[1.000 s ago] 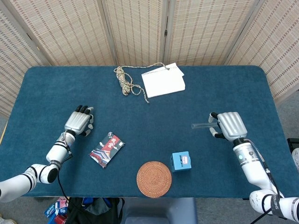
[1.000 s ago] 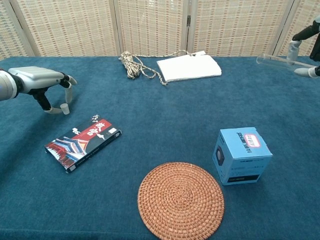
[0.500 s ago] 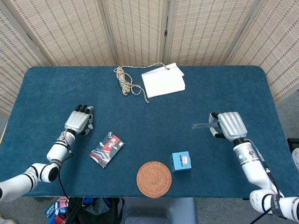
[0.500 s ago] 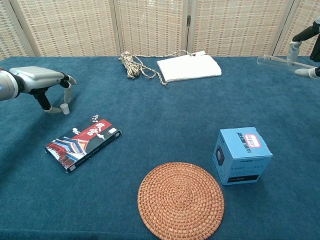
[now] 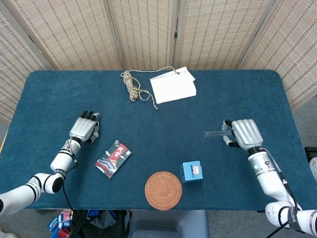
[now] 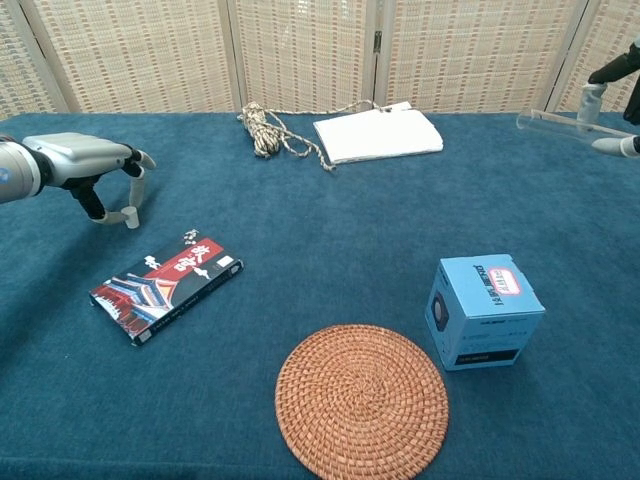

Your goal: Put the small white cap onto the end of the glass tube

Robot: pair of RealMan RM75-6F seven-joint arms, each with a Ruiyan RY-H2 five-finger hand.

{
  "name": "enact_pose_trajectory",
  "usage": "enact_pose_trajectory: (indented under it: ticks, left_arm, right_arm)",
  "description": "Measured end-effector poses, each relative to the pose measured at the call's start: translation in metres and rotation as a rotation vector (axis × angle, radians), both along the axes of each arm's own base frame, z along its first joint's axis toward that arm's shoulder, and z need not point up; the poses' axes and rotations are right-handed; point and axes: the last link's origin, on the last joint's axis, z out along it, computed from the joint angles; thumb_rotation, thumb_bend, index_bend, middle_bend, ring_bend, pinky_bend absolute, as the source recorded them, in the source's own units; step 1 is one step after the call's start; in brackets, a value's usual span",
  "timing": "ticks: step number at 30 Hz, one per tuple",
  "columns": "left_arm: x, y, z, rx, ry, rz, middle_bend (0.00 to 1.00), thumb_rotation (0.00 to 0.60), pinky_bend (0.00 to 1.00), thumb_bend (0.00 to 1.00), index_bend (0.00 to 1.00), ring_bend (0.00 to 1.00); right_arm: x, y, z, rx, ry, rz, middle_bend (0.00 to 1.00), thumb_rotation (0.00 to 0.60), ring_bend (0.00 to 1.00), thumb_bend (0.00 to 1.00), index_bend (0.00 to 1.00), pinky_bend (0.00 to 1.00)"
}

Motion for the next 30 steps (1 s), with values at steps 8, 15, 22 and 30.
enact_pose_trajectory:
  ticks: [8, 15, 22, 30]
  left_arm:
    - [0.000, 0.000, 0.000, 0.004, -0.017, 0.011, 0.00, 0.600, 0.00, 0.37, 0.51, 0.00]
    - [0.005, 0.003, 0.011, 0.030, -0.116, 0.043, 0.01, 0.600, 0.00, 0.40, 0.55, 0.00]
    - [0.023, 0.002, 0.036, 0.064, -0.255, 0.024, 0.04, 0.600, 0.00, 0.41, 0.57, 0.00]
    - [0.054, -0.014, 0.064, 0.071, -0.428, -0.031, 0.05, 0.600, 0.00, 0.41, 0.57, 0.00]
  right_arm:
    - [-0.002, 0.000, 0.000, -0.002, -0.004, -0.005, 1.00, 0.600, 1.00, 0.57, 0.86, 1.00]
    - [0.001, 0.000, 0.001, -0.006, -0.019, 0.003, 1.00, 0.600, 1.00, 0.57, 0.87, 1.00]
    - [0.007, -0.002, -0.010, 0.009, -0.068, 0.024, 1.00, 0.600, 1.00, 0.58, 0.87, 1.00]
    - [0.024, -0.010, -0.034, 0.052, -0.182, 0.046, 1.00, 0.600, 1.00, 0.59, 0.88, 1.00]
